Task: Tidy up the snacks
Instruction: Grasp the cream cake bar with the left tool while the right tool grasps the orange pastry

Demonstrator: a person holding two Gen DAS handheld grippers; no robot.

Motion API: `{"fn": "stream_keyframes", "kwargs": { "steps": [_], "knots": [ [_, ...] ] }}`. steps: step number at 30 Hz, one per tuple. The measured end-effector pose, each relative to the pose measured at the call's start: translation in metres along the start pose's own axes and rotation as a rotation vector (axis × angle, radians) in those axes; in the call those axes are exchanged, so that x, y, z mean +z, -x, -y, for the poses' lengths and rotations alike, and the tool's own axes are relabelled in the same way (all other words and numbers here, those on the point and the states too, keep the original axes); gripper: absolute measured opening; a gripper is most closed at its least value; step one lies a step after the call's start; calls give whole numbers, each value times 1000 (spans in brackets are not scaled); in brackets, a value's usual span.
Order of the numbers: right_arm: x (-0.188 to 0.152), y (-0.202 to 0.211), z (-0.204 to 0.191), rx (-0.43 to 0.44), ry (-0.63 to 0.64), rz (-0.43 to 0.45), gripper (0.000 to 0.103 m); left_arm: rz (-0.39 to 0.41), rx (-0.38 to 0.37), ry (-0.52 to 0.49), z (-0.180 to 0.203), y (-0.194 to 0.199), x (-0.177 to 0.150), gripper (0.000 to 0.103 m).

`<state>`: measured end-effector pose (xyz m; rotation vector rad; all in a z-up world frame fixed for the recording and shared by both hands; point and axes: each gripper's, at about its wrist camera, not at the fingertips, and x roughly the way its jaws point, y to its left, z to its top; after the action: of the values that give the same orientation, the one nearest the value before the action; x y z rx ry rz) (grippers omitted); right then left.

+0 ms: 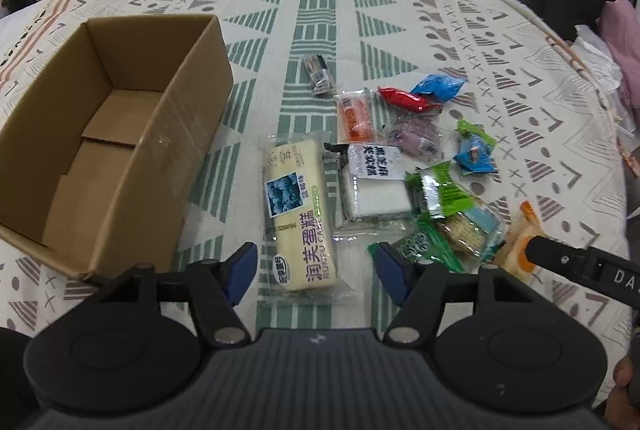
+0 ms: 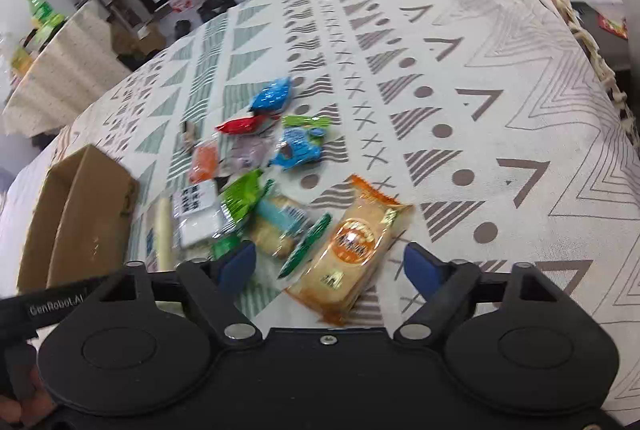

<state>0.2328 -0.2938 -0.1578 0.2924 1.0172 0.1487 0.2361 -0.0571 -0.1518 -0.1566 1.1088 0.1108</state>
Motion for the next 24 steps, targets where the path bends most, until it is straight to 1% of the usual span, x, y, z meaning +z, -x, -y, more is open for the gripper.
{"fn": "stream_keyframes", "kwargs": {
  "steps": [2, 4, 9, 13, 16, 21, 23, 24],
  "knots": [
    [1, -7, 3, -4, -13, -5, 75, -8, -7, 12, -1, -8, 2, 62],
    [2, -16, 4, -13, -14, -26, 72, -20, 0, 16, -1, -17, 3, 61],
    [2, -29, 5, -37, -8, -51, 71, -64, 21, 44, -4, -37, 4, 58],
    [1, -43, 3, -73, 12, -95, 69, -86, 28, 45, -4, -49, 2, 57],
    [1, -49, 4, -96, 10, -107, 69, -98, 25, 53, -7, -55, 0, 52],
    [0, -54, -1, -133, 38, -97, 69, -72, 15, 56, -8, -54, -2, 41],
    [0, -57, -5, -147, 59, -94, 70, -64, 15, 52, -7, -52, -3, 38],
    [0, -57, -6, -155, 67, -94, 67, -62, 15, 51, -7, -52, -4, 37]
  ]
}}
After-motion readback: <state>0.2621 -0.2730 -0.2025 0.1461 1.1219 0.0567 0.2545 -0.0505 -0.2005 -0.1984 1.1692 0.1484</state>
